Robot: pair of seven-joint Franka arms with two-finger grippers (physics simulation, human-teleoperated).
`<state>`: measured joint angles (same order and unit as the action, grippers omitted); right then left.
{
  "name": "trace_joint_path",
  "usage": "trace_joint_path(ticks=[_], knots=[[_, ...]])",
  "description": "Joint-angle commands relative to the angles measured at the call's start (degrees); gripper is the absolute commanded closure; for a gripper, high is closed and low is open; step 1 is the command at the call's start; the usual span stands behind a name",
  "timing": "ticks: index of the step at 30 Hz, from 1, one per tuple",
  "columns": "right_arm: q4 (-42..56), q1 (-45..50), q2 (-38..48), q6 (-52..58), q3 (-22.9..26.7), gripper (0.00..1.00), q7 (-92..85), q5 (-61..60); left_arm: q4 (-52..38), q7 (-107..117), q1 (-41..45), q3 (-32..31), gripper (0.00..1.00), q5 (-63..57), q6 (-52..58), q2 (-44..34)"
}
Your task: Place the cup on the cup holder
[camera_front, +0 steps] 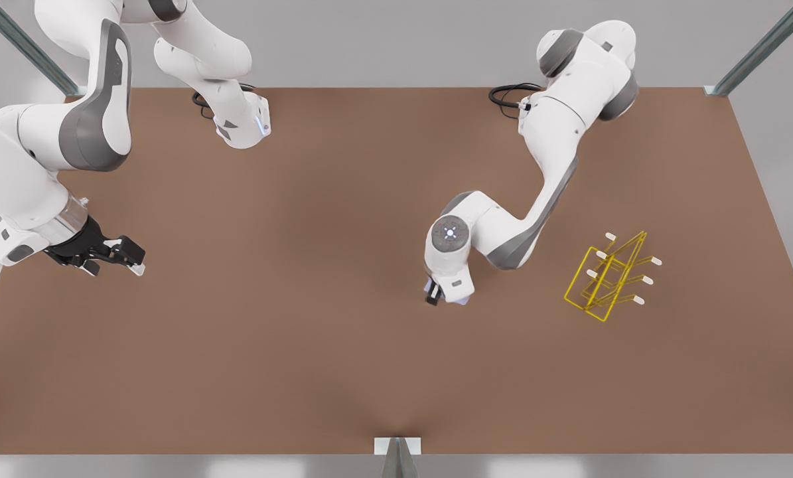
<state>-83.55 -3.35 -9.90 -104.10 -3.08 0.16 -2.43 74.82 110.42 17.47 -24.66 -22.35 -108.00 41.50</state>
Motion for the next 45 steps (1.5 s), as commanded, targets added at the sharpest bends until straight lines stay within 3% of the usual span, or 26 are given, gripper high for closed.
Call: trace_joint_path(ticks=[1,3,8,11,14,16,17,21,22,29,38,43,45], knots=[[0.0,0.0,0.1,-0.1,0.0,0.00,-0.2,0.0,0.0,5.2,0.3,0.0,0.23,-10.9,13.9,-0.4],[0.0,0.0,0.1,-0.1,0.0,0.00,-0.2,0.0,0.0,8.1,0.8,0.0,0.23,-19.1,21.9,0.1],[0.1,-0.3,-0.3,-0.1,0.0,0.00,-0.2,0.0,-0.4,13.7,2.2,0.7,0.23,-25.5,37.8,1.4],[0.2,-0.3,-0.5,-0.1,0.0,0.00,-0.2,0.0,-0.4,21.1,1.3,0.7,0.23,-24.8,39.7,2.3],[0.3,-0.2,-0.5,-0.1,0.0,0.00,-0.2,0.0,-0.4,23.0,2.1,7.6,0.23,-23.8,42.4,3.1],[0.2,-0.2,-0.5,-0.1,0.0,0.00,-0.2,0.0,-0.6,22.6,6.8,15.5,0.23,-25.5,45.7,4.1],[0.2,-0.2,-0.5,-0.1,0.0,0.00,-0.2,0.0,-2.0,22.0,8.5,18.6,0.23,-26.0,45.4,5.9],[0.1,-0.2,-0.5,0.0,-0.1,0.00,-0.2,0.0,-2.0,22.7,8.0,19.3,0.23,-28.0,45.1,6.3],[0.1,-0.3,-0.5,-0.1,-0.1,0.00,-0.2,0.0,-2.0,23.8,8.6,21.9,0.23,-29.1,45.1,6.4],[0.0,-0.2,-0.5,0.0,-0.1,0.00,-0.2,0.0,-1.9,32.2,5.8,21.9,0.21,-35.6,35.4,6.8],[0.0,-0.4,-2.3,0.5,0.1,0.00,0.5,1.6,5.5,34.6,3.9,22.0,0.21,-38.3,39.4,6.8],[-4.0,-1.6,0.1,9.5,-0.1,0.00,0.7,6.0,7.3,35.4,3.9,22.0,0.21,-38.3,40.9,6.6],[-5.4,-3.0,3.6,12.9,-4.2,0.00,-0.1,5.2,7.8,36.5,4.3,22.0,0.21,-38.2,41.5,6.6]])
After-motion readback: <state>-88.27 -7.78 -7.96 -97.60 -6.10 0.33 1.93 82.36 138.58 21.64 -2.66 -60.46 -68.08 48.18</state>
